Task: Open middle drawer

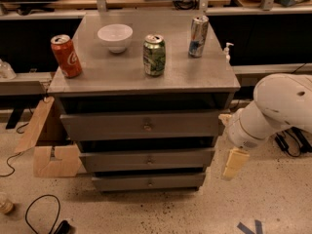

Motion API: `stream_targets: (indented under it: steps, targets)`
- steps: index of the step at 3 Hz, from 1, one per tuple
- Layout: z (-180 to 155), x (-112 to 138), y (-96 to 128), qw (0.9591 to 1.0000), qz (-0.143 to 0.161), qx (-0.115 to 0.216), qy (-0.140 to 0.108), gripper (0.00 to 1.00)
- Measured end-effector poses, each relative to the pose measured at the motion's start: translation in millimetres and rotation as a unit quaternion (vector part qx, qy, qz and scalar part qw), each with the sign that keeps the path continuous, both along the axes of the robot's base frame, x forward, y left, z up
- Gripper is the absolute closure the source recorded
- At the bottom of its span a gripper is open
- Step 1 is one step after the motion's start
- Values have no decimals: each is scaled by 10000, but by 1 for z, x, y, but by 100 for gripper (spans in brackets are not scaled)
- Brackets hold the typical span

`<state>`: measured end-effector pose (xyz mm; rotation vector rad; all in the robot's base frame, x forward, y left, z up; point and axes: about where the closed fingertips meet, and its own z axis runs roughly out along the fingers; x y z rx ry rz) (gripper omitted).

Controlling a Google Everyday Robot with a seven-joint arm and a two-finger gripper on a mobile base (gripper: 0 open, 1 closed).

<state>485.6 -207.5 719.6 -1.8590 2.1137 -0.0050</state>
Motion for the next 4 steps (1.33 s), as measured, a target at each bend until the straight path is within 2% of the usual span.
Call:
stream_targets:
  steps: [1, 2, 3, 4]
  targets:
    - [0, 0, 0, 10000, -1, 2, -4, 0]
    - [-41, 1, 21, 9997, 186, -89, 116, 0]
    - [-95, 8, 41, 9990, 411, -70, 178, 0]
    - [-165, 27, 58, 9968, 715, -204, 291, 0]
